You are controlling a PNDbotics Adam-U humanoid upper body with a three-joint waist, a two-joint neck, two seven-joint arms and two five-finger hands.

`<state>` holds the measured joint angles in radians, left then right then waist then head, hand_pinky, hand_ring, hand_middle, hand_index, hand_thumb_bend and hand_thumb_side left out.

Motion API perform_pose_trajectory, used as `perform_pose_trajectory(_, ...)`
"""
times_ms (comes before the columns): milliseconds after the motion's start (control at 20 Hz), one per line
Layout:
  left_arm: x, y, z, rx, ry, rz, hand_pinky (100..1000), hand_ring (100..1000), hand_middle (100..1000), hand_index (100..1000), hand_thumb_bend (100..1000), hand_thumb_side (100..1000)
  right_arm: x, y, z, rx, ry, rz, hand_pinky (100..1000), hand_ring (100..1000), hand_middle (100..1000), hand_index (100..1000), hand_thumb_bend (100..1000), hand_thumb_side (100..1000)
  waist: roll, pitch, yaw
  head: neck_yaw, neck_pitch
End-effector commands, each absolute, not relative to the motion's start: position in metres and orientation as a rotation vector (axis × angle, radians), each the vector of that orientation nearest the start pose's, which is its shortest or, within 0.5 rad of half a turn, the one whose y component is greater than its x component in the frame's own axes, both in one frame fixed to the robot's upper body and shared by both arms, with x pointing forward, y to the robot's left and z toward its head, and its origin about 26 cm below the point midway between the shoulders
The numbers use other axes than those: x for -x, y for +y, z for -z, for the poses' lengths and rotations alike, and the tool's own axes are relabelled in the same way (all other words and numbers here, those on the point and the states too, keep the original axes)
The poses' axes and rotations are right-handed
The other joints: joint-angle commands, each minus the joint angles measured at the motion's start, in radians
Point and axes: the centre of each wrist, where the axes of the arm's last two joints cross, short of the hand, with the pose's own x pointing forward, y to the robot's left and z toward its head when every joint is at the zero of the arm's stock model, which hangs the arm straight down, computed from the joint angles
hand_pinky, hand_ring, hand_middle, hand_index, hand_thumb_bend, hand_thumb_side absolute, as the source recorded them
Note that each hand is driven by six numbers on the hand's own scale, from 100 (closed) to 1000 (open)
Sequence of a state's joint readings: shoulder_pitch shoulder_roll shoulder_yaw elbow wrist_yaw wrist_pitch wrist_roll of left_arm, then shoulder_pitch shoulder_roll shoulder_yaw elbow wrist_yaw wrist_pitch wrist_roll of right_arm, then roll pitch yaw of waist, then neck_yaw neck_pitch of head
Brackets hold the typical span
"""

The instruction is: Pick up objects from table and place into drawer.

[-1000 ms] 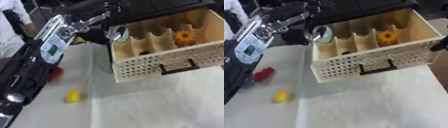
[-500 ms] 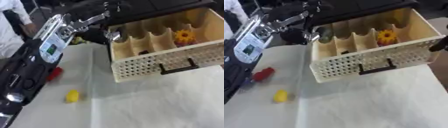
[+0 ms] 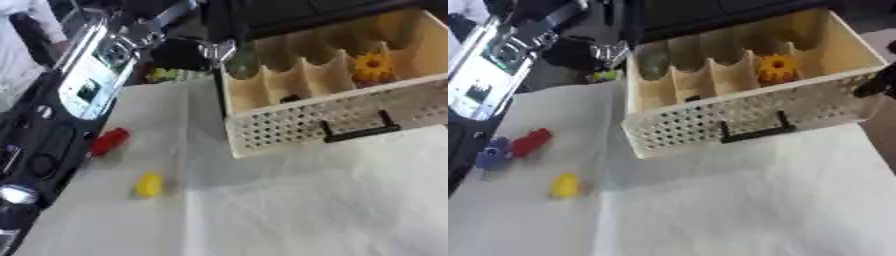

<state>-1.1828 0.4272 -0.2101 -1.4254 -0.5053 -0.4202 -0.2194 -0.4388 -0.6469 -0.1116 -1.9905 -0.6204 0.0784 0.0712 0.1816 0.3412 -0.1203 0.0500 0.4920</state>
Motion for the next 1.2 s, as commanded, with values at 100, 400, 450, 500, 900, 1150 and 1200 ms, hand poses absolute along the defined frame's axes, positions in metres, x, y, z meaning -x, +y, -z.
perform_pose_trajectory(100,-0.382,0.178,-0.398,0.640,2.770,-1.257,387,602,617,824,100,861,-0.293,-0.317,-0.302,-0.182,-2.354,-0.452,575,522,307,683,370,937,-0.033,-0.033,0.014,-0.018,0.027)
perform_pose_trajectory(400,-0.364,0.198,-0.377,0.578,2.928,-1.039,377,580,591,806,100,665,-0.288,-0.318,-0.332,-0.082,-2.478,-0.608,564,547,334,723,324,1000,-0.072,-0.047,0.042,-0.042,0.048)
perform_pose_trajectory(450,-0.360,0.200,-0.373,0.567,2.954,-1.012,379,580,590,806,100,673,-0.287,-0.319,-0.337,-0.060,-2.496,-0.645,564,555,340,729,335,1000,-0.079,-0.049,0.046,-0.045,0.053)
perform_pose_trajectory(500,-0.357,0.202,-0.369,0.556,2.979,-0.984,380,580,590,806,100,679,-0.285,-0.319,-0.343,-0.034,-2.512,-0.686,566,562,343,732,339,1000,-0.088,-0.052,0.052,-0.048,0.059)
perform_pose_trajectory(900,-0.331,0.203,-0.328,0.405,3.190,-0.804,371,568,574,793,100,730,-0.275,-0.319,-0.371,0.187,-2.537,-1.029,542,586,376,728,336,1000,-0.132,-0.071,0.079,-0.048,0.093)
perform_pose_trajectory(1150,-0.325,0.201,-0.297,0.300,3.383,-0.652,365,562,567,786,100,788,-0.276,-0.313,-0.368,0.257,-2.423,-1.313,591,641,459,753,317,987,-0.152,-0.079,0.084,-0.051,0.097)
perform_pose_trajectory(1200,-0.325,0.201,-0.289,0.285,3.428,-0.620,363,560,565,784,100,805,-0.276,-0.312,-0.366,0.265,-2.388,-1.371,595,644,472,758,317,967,-0.157,-0.081,0.085,-0.053,0.097)
